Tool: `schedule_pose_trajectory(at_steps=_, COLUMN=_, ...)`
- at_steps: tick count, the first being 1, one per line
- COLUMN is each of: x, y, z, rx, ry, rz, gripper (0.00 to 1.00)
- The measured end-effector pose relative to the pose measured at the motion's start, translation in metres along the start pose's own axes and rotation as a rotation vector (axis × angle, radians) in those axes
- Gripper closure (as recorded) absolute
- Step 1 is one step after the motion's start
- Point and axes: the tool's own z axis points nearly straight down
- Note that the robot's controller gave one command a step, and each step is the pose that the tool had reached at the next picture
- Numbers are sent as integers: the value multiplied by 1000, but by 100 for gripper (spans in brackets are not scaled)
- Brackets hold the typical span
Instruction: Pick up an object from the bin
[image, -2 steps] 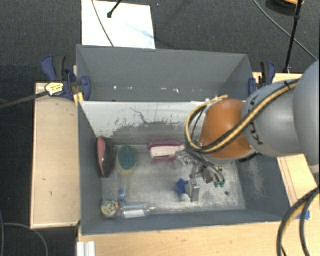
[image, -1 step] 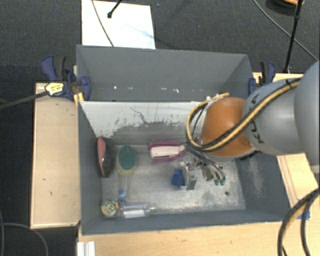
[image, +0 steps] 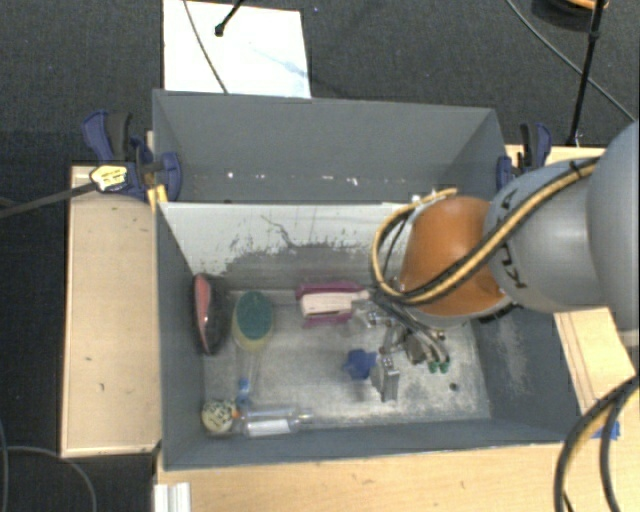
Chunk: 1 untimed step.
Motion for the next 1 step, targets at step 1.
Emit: schedule_pose_trajectory(at_steps=1, x=-1, y=0, z=0, rx=-1, ry=0, rz=1, gripper=100)
